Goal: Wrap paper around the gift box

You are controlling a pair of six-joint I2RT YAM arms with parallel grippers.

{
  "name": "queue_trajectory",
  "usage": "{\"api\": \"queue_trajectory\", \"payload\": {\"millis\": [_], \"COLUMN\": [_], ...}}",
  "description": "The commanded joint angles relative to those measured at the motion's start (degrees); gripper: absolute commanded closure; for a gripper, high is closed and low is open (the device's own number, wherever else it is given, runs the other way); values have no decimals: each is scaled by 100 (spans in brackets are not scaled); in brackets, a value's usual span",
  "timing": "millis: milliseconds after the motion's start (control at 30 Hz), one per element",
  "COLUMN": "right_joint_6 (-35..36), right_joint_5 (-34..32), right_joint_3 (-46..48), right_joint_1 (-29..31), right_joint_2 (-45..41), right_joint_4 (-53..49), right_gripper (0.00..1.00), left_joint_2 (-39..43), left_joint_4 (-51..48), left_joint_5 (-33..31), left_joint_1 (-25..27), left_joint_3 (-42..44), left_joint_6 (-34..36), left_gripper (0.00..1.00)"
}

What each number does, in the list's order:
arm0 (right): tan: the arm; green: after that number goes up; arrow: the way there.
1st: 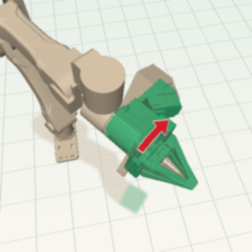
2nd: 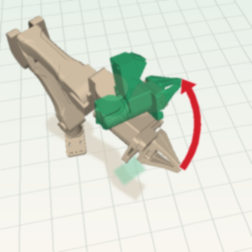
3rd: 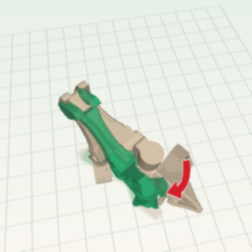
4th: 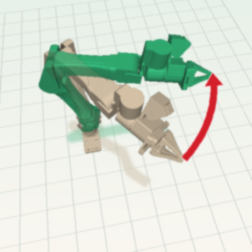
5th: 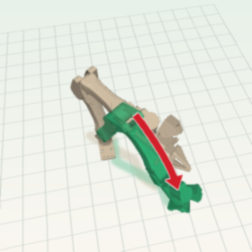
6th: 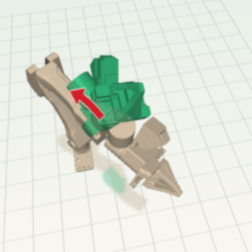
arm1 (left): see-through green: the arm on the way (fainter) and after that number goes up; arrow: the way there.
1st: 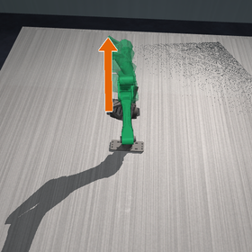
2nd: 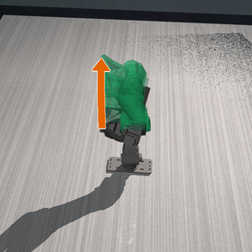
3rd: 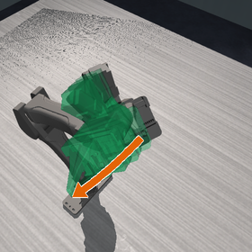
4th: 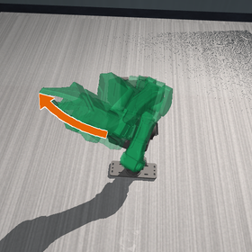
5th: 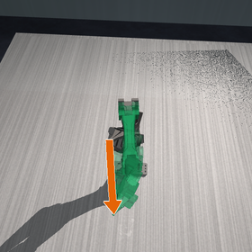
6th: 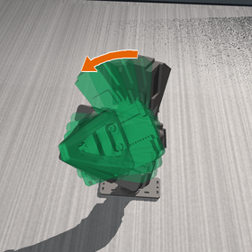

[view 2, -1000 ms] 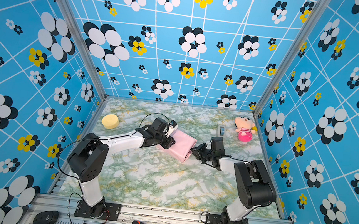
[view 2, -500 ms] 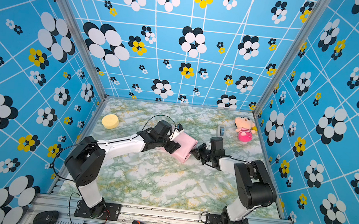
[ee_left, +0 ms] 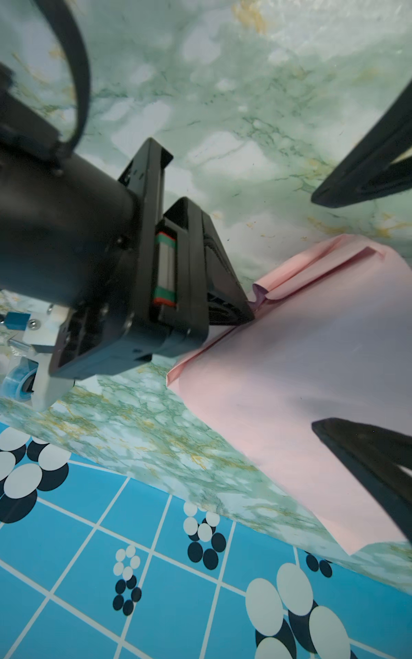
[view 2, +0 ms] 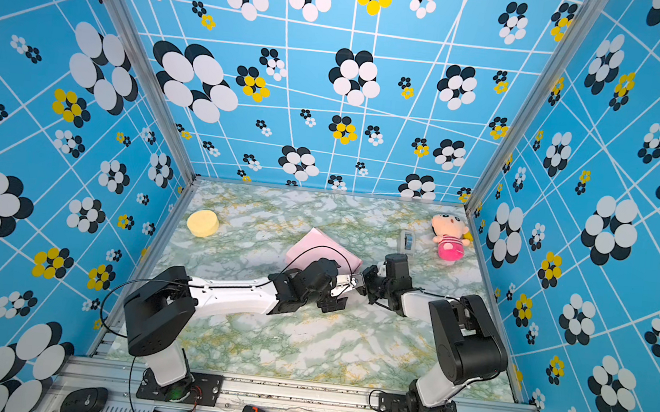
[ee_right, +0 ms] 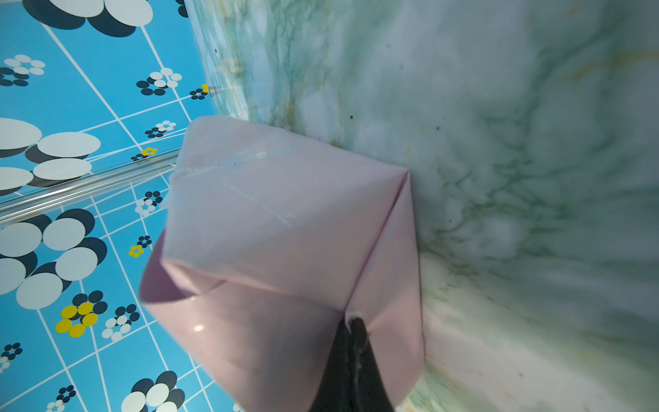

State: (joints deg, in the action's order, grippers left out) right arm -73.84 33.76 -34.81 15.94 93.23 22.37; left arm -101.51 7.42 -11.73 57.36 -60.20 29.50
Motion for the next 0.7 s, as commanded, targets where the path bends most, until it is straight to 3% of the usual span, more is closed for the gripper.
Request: {"api": "queue_trajectory", "payload": {"millis": [0,267,433,667], "right_joint_6": [-136,-321,-359,-437], "right_joint_5": [51,80,104,120], "right_joint_3": [104,216,255,286], "right_joint_1": [39,39,40,74], "right_joint_2": [9,-13,-9,17], "right_joint_4": [219,439,502,675], "right_gripper": [98,99,99,99], "left_joint_2": [-227,-742,-972,-1104], "left_joint_4": [840,1296,1311,1346], "left_joint_5": [-766,-1863,-2069,-2141], "left_joint_1": [128,332,341,328], "left_joint_3": [182,105,94,215], "left_joint_6": [246,126,-64,-383], "left_gripper": [6,6,9,22]}}
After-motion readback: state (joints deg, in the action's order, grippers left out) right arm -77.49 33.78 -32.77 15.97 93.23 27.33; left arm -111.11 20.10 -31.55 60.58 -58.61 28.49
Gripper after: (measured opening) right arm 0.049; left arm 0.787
